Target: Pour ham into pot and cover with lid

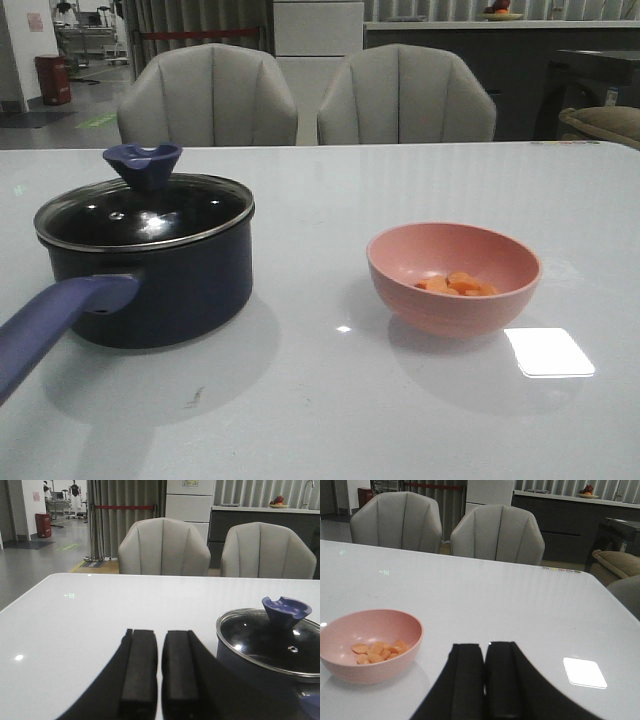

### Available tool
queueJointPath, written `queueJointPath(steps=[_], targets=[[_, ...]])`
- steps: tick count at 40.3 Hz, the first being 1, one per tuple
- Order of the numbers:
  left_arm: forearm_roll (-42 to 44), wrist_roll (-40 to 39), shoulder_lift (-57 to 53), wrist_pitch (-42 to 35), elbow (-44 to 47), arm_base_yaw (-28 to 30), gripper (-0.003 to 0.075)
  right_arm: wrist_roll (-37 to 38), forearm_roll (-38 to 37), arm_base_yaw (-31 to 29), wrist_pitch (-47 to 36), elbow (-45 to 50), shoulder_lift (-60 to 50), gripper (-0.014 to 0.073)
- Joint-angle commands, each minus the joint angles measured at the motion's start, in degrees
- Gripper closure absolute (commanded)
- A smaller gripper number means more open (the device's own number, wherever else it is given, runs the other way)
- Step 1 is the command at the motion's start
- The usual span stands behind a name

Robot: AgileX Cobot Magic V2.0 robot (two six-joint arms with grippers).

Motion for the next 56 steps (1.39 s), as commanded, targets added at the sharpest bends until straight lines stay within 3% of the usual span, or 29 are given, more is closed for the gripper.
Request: queueJointPath(steps=[1, 37, 40, 48, 51, 56], targets=[[-0.4, -0.7, -1.0, -4.5, 1.3, 0.1, 0.0586, -0.1, -0.3, -0.4, -4.7, -0.6, -1.2, 0.0447], [0.3, -0.6, -1.0, -4.7, 1.3, 0.1, 0.0586, -0.1, -0.3, -0.4, -4.7, -0.6, -1.2, 0.0447], [0.3, -0.6, -1.0, -7.2, 1.3, 0.1, 0.0586, -0.1, -0.3, -0.4, -4.7, -0.6, -1.2, 0.0447], [-0.6, -0.7, -1.0, -23.0, 0.1, 0.1, 0.0586, -0.1, -0.3, -0.4, -4.7, -0.6, -1.2, 0.0447], [-0.5, -0.7, -1.0, -21.5, -2.7, 0.1, 0.0586, -0.1, -0.3, -0.4, -4.7, -0.6, -1.2, 0.0447], [-0.5, -0.7, -0.1, -11.8, -10.9, 0.1, 0.0586, -0.1, -0.3, -0.4, -4.7, -0.6, -1.2, 0.0447]])
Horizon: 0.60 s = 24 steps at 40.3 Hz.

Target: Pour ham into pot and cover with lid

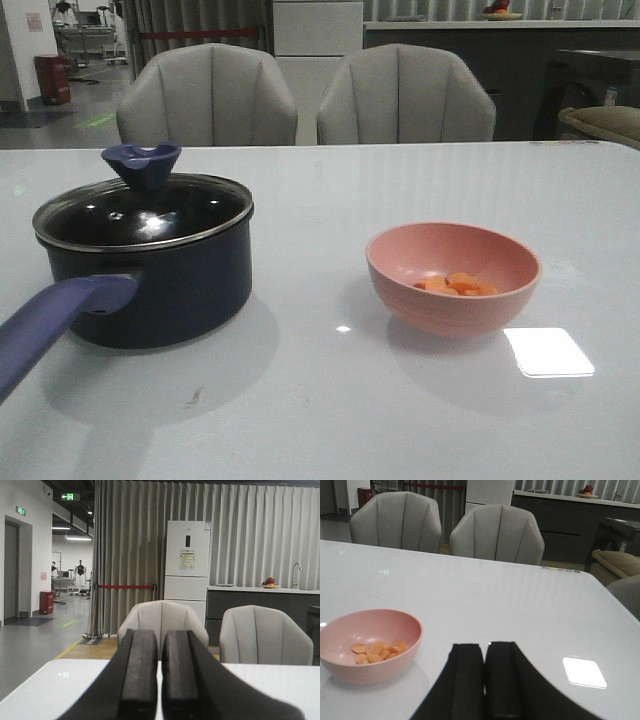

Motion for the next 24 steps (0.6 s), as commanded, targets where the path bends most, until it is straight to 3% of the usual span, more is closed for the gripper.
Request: queueJointPath(steps=[1, 8, 12, 24], targets=[[-0.5, -0.7, 0.5, 3.4, -8.4, 0.1, 0.0586, -0.1, -0.3, -0.4, -4.7, -0.6, -1.2, 0.0447], [-0.5, -0.7, 7.5, 23.4, -19.7, 0.1, 0.0586, -0.1, -0.3, -0.4, -4.7, -0.6, -1.2, 0.0447], [-0.5, -0.7, 11.9, 30.6, -23.1, 0.1, 0.0586, -0.1, -0.3, -0.4, -4.7, -0.6, -1.2, 0.0447], [-1.2, -0.7, 17.8, 33.3, -22.2, 0.1, 0.0586, -0.1, -0.3, -0.4, -4.7, -0.6, -1.2, 0.0447]])
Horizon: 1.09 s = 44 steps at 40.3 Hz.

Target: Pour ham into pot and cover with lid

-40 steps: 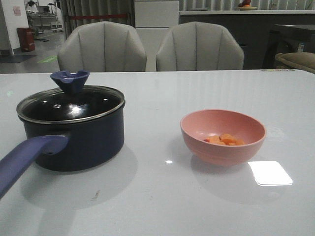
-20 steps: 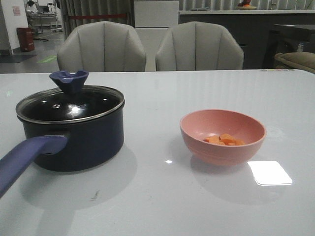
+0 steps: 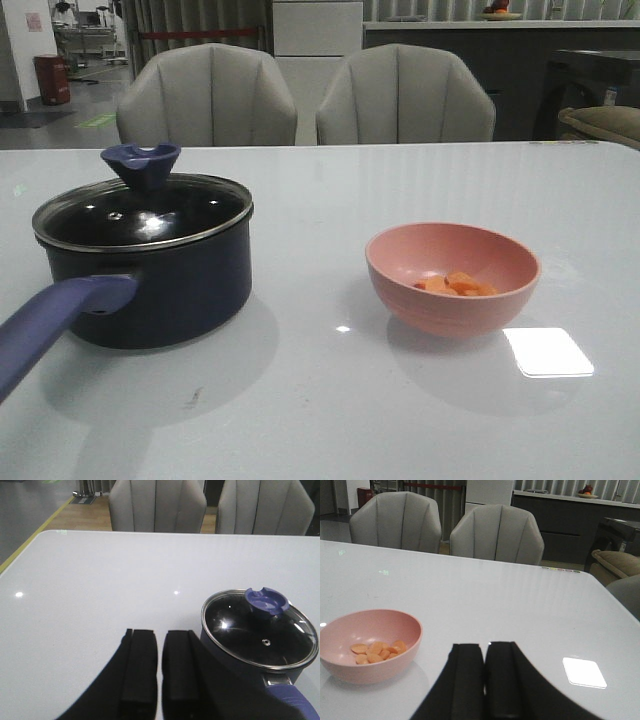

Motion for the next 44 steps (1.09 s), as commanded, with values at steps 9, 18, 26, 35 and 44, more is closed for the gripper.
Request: queueJointPath(steps=[9, 18, 26, 35, 44], targets=[[-0.4, -0.7, 1.6, -5.7, 0.5, 0.1, 0.0584, -0.1, -0.3, -0.4, -4.7, -0.6, -1.2, 0.0447], [-0.4, -0.7, 1.7, -5.8, 0.5, 0.1, 0.0444, -0.1, -0.3, -0.4, -4.7, -0.6, -1.2, 0.0447], [-0.5, -0.7, 1.7, -5.3, 0.5, 0.1, 0.0123, -0.1, -0.3, -0.4, -4.7, -0.6, -1.2, 0.0447], [-1.4, -0.7, 6.9, -0.4, -2.4, -0.1, 0.0078, -0.1, -0.3, -0.4, -4.7, -0.6, -1.2, 0.0447], [-1.8, -0.7, 20.5, 8.7, -13.5, -3.2, 0.0082, -0.1, -0.3, -0.4, -4.7, -0.6, -1.2, 0.0447]])
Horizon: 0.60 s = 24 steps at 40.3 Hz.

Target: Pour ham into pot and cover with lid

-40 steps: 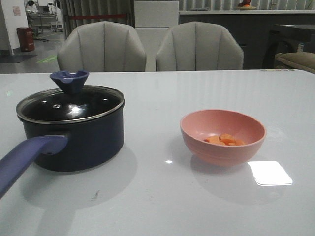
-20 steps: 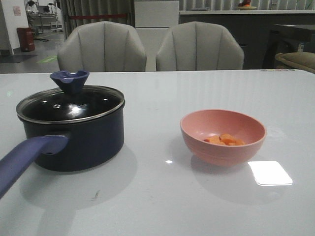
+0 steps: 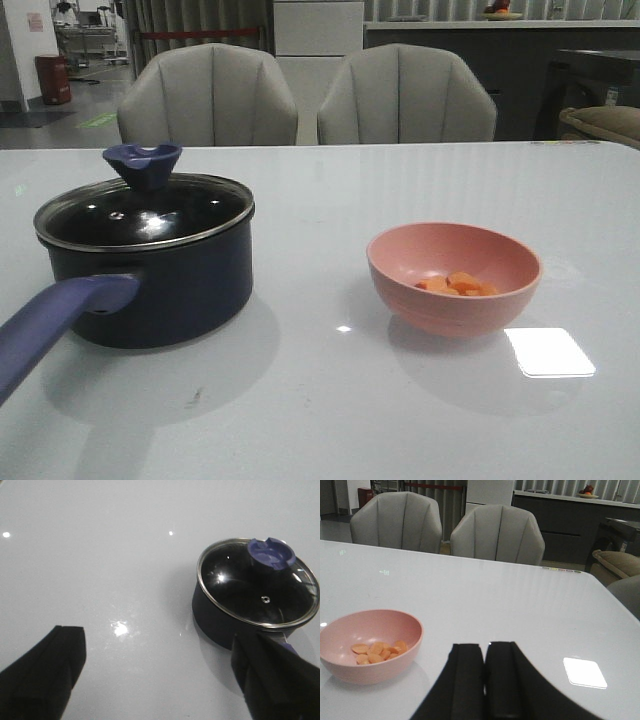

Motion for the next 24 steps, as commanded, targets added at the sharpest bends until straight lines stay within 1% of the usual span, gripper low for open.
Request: queueJointPath(steps=[1, 4, 7, 14, 18, 24], targets=[[-0.9, -0.7, 6.6, 1.3, -6.7, -1.2, 0.0082, -0.1, -0.3, -0.4, -4.7, -0.6, -1.2, 0.0447], [-0.9, -0.7, 12.7, 5.5, -11.6, -1.5, 0.0082, -0.1, -0.3, -0.4, -4.7, -0.6, -1.2, 0.0447], [-1.0, -0.7, 18.2, 7.9, -16.0, -1.5, 0.0082, -0.1, -0.3, -0.4, -4.7, -0.6, -1.2, 0.0447], [-2.8, -0.7, 28.7, 8.4, -23.9, -2.7, 0.0082, -0.1, -0.3, -0.4, -4.7, -0.6, -1.2, 0.0447], [-4.3, -0.7, 34.4, 9.3, -27.6, -6.0, 0.0082, -0.1, -0.3, -0.4, -4.7, -0.6, -1.2, 0.0447], [-4.2, -1.0, 41.8, 9.7, -33.2, -13.7, 0.0082, -0.1, -0.3, -0.4, -4.7, -0.6, -1.2, 0.0447]])
